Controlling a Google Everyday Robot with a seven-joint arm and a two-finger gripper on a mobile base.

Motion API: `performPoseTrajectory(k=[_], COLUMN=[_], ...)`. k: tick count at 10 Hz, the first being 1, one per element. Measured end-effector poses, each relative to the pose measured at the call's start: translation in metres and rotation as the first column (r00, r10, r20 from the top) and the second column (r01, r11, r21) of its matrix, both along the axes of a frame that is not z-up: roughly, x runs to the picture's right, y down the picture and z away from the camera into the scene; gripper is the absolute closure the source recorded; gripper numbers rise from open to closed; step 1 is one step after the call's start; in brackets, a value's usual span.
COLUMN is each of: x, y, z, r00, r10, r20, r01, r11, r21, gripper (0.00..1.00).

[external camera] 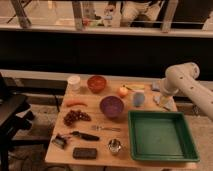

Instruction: Place sponge in plastic cup

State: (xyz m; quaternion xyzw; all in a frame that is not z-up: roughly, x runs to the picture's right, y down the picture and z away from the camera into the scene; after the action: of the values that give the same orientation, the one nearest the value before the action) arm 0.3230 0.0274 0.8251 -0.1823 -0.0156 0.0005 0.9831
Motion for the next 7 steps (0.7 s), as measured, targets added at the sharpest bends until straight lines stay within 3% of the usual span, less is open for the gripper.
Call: performPoseTrajectory(k=[2,7], x=[0.003,0.013], y=[-0.01,-0.021], z=[0.008,0.041], r00=[1.0,0.998], r10=[0.004,0.042], r20=[0.015,0.042], r01=[-0.004,-0.043], r11=[0.9996,0.9986], r21=[0.026,0.029], gripper=[0.2,0.2])
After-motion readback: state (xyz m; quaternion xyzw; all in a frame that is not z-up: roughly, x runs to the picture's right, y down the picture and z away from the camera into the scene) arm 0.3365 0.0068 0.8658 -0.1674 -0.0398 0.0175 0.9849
